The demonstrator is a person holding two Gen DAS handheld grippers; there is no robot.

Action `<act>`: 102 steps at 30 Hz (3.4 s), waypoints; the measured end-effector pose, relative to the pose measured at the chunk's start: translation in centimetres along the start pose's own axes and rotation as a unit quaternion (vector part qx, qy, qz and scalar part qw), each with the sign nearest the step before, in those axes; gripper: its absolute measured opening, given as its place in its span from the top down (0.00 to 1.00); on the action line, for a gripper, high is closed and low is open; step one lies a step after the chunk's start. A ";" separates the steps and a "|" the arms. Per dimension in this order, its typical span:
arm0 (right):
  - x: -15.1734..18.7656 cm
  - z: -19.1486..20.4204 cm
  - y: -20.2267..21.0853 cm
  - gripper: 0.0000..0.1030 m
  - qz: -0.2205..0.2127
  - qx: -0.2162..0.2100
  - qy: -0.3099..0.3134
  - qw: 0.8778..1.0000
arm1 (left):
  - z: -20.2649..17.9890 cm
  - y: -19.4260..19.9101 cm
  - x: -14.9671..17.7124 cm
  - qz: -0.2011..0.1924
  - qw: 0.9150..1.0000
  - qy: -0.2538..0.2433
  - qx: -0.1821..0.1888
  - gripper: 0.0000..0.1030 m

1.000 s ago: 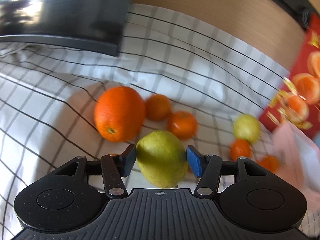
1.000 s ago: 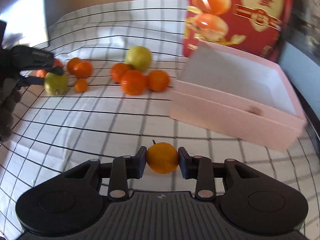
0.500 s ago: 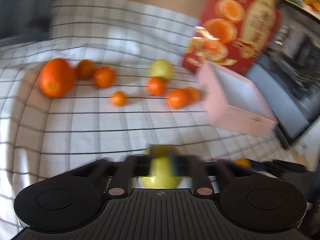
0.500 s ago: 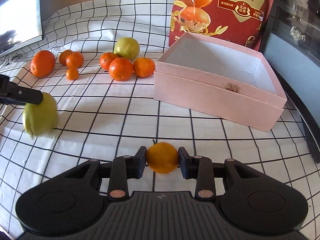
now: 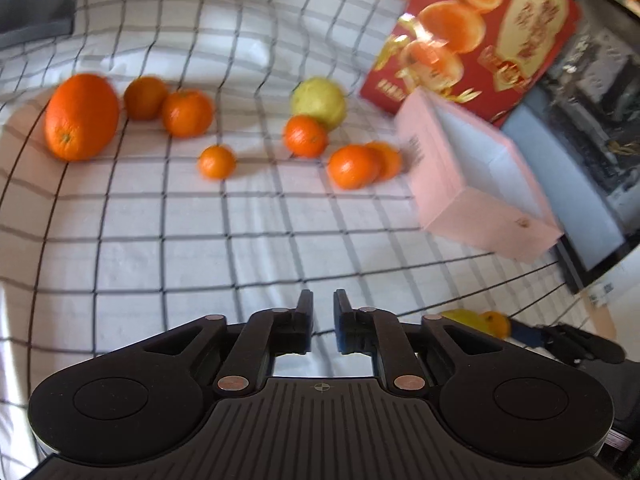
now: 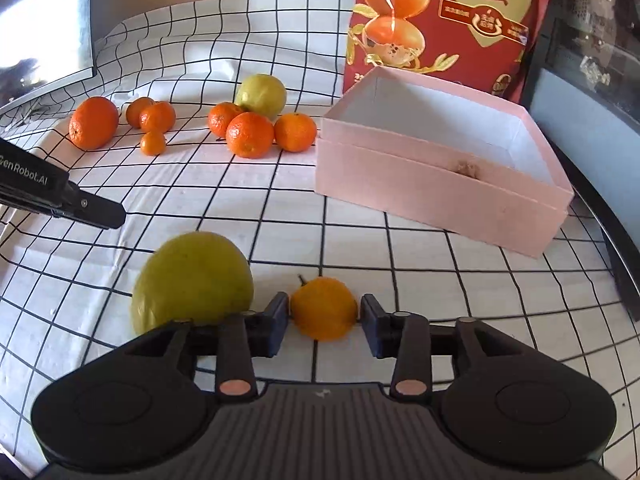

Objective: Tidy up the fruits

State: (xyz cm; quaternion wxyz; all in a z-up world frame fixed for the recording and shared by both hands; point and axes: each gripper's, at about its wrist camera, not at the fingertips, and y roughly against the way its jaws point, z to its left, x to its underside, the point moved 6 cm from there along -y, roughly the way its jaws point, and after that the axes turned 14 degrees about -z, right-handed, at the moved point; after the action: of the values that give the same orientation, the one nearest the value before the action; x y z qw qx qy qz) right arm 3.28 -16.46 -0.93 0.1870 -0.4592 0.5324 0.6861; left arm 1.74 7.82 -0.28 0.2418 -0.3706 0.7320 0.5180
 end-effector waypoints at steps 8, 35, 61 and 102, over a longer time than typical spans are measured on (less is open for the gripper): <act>-0.2 0.6 -0.4 0.58 -0.003 -0.003 -0.005 1.000 | -5.7 1.0 0.7 0.035 0.993 -0.041 0.104 0.84; 1.4 0.1 2.7 0.36 -0.008 0.005 0.029 1.000 | -12.1 1.9 3.6 -0.024 0.959 -0.278 0.056 0.75; -0.7 4.0 1.6 0.33 -0.051 -0.017 0.060 0.997 | -7.5 2.2 2.2 -0.040 0.973 -0.226 -0.024 0.58; 0.6 -2.0 0.7 0.68 -0.015 0.006 -0.010 1.000 | -0.9 -2.5 2.0 -0.001 0.994 -0.107 -0.009 0.35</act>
State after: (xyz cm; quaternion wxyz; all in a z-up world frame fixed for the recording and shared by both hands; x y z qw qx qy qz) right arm 3.37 -18.64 -1.05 0.2057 -0.4587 0.5279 0.6845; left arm 2.53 5.94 -2.89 0.3157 -0.3161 0.6970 0.5609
